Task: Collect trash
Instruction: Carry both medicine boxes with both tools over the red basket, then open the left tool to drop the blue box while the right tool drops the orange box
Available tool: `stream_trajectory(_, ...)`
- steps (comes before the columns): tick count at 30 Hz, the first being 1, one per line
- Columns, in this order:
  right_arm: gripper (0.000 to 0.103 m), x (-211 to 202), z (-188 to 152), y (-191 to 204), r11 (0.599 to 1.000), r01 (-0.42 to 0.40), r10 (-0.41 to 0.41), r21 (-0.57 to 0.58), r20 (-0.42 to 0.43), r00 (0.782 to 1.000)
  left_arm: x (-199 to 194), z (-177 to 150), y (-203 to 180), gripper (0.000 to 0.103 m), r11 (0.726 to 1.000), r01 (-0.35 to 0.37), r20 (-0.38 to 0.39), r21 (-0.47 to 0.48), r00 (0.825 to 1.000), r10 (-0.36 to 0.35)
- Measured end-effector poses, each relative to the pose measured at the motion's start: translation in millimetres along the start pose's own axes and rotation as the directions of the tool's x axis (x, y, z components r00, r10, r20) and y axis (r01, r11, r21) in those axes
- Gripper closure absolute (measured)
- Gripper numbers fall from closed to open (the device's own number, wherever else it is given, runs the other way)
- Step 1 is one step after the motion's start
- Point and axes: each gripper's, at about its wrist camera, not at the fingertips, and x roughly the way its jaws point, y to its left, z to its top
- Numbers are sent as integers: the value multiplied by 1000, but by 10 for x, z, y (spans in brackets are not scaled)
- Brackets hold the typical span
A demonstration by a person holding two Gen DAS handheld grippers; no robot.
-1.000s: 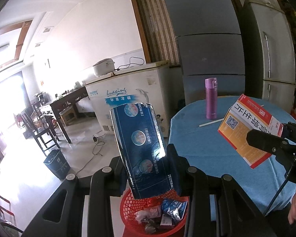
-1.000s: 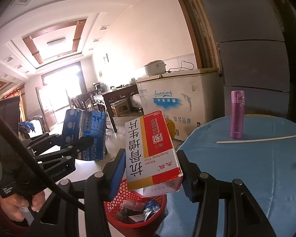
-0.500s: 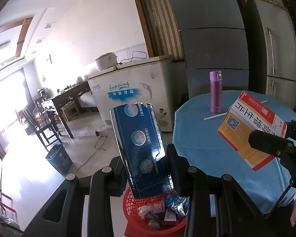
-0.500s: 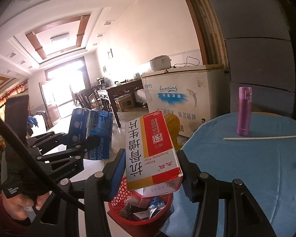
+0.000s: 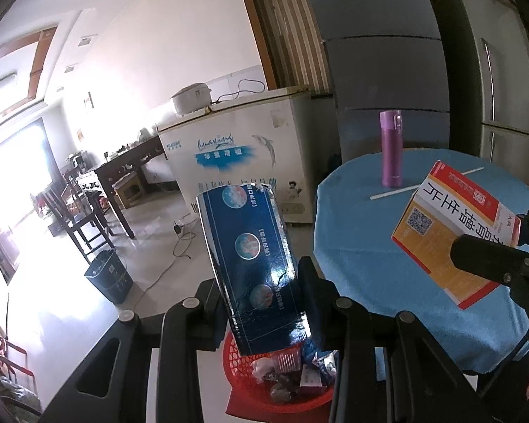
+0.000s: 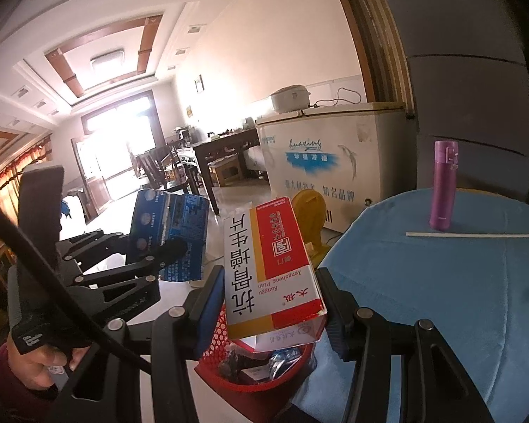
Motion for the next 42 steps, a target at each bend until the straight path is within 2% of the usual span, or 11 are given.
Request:
stream_trajectory(32,49,438,-41,47,999,-23,27,36,-115,993,330,-205,88,64,1000,-3,-93,-4,996,3)
stream_trajectory(42,48,598,-26,-50,998,-24,33,65,-143,989,455,-285,121,65,1000,11,-114,-19,993,-13)
